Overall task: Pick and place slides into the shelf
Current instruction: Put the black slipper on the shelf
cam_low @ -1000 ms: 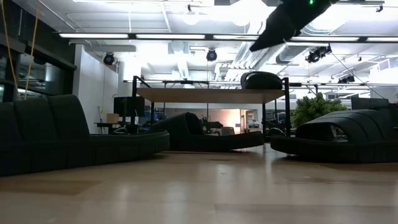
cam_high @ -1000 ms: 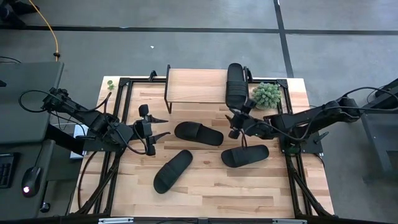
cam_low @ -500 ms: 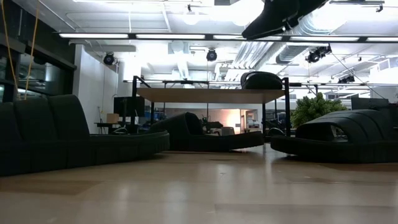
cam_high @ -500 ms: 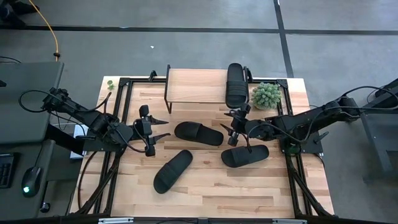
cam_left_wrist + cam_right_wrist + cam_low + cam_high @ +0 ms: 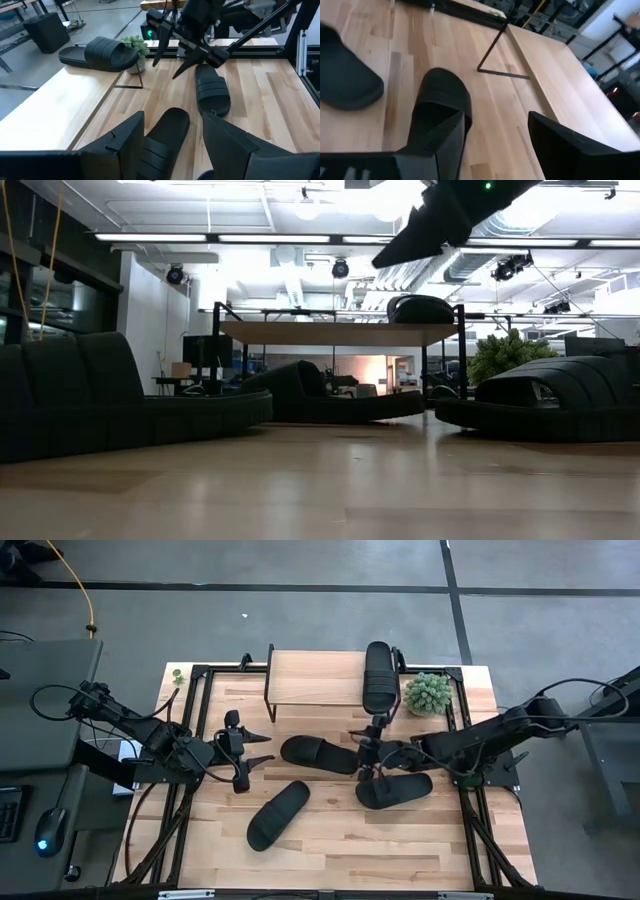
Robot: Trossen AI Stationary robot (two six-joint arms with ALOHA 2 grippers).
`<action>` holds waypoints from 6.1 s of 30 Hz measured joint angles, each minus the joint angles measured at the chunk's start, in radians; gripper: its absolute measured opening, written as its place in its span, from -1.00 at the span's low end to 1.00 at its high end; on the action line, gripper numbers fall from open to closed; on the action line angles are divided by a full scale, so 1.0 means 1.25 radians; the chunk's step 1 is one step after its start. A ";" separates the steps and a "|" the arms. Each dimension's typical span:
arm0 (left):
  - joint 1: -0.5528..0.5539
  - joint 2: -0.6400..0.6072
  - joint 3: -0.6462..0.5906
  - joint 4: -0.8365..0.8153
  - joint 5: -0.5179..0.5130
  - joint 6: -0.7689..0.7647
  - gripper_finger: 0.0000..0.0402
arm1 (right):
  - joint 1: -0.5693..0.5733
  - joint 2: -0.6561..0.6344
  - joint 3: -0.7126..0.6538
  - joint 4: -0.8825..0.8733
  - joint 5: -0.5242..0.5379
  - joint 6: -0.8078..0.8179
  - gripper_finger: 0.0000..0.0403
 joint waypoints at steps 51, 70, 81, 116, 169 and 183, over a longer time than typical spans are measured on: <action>0.000 0.000 0.000 0.001 -0.001 0.022 -0.08 | -0.095 0.345 0.000 0.325 -0.095 -0.324 0.05; 0.000 0.000 0.000 0.001 -0.001 0.022 -0.08 | -0.100 0.365 0.000 0.398 -0.107 -0.354 0.05; 0.000 0.000 0.000 0.001 -0.001 0.022 -0.08 | -0.110 0.366 0.000 0.398 -0.110 -0.348 0.05; 0.000 0.000 0.000 0.002 -0.001 0.022 -0.08 | -0.137 0.552 0.118 0.458 -0.157 -0.305 0.04; 0.000 0.001 0.000 -0.010 -0.001 0.053 -0.08 | -0.134 0.499 0.194 0.240 -0.110 -0.160 -1.00; 0.000 0.003 0.000 -0.074 -0.001 0.101 -0.08 | -0.119 0.419 0.222 0.156 -0.187 -0.118 -1.00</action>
